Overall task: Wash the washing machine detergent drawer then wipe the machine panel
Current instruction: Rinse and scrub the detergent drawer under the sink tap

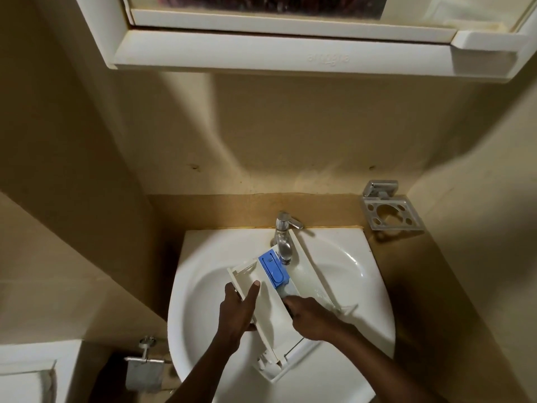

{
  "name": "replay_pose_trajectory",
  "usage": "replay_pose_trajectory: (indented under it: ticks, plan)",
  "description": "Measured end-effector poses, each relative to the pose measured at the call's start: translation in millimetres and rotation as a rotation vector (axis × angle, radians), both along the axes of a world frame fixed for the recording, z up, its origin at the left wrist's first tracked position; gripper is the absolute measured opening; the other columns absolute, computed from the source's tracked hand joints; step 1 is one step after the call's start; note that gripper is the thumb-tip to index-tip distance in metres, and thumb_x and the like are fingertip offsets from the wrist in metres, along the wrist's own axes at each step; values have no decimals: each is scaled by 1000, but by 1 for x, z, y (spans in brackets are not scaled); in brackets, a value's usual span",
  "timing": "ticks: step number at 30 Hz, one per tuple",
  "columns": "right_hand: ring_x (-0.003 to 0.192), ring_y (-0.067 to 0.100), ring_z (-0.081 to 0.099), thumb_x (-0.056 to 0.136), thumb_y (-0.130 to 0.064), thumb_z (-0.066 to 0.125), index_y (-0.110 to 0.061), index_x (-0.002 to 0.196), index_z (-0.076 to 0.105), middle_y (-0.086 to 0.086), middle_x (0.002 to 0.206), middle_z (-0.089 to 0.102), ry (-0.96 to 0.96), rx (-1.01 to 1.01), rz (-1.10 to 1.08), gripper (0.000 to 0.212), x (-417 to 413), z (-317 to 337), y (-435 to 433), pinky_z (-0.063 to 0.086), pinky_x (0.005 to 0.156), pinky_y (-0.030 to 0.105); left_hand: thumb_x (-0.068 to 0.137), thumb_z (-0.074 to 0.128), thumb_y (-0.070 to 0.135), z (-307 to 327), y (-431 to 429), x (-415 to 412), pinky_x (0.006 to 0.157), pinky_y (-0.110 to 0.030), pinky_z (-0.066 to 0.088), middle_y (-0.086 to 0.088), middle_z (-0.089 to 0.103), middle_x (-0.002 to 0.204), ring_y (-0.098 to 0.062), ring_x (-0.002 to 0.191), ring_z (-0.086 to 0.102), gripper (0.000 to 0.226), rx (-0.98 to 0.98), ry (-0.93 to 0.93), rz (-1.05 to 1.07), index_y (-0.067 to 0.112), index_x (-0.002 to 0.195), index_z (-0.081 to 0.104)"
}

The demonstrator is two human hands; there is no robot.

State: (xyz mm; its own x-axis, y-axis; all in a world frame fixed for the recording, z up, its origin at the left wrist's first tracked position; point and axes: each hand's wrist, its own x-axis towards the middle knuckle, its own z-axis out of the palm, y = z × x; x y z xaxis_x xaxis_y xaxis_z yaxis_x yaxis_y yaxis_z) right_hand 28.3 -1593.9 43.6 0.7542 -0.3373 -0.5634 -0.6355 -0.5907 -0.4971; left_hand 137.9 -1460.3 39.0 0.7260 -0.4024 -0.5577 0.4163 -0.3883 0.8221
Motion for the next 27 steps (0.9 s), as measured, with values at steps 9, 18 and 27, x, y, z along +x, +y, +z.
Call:
replay_pose_trajectory:
  ticks: [9,18,27]
  plan:
    - [112,18,55,88,-5,42,-27,138,39,0,127,56,-58,99,-27,55,11,3,16,47,93,29,91,60,46,1,1,4,55,-37,61,-4,63,110,-20,91,67,46,41,-97,15,20,126,44]
    - [95,18,68,89,-4,49,-27,89,71,2,100,73,-179,180,-478,32,0,10,-52,55,92,36,94,58,40,2,4,2,54,-34,59,-5,64,107,-17,88,67,39,-5,-83,20,19,124,44]
    - [110,22,58,88,-7,42,-18,110,60,1,113,63,105,-16,7,30,2,12,-30,47,86,26,95,58,38,2,5,3,55,-35,59,-5,63,106,-17,88,66,35,-8,-81,24,20,121,45]
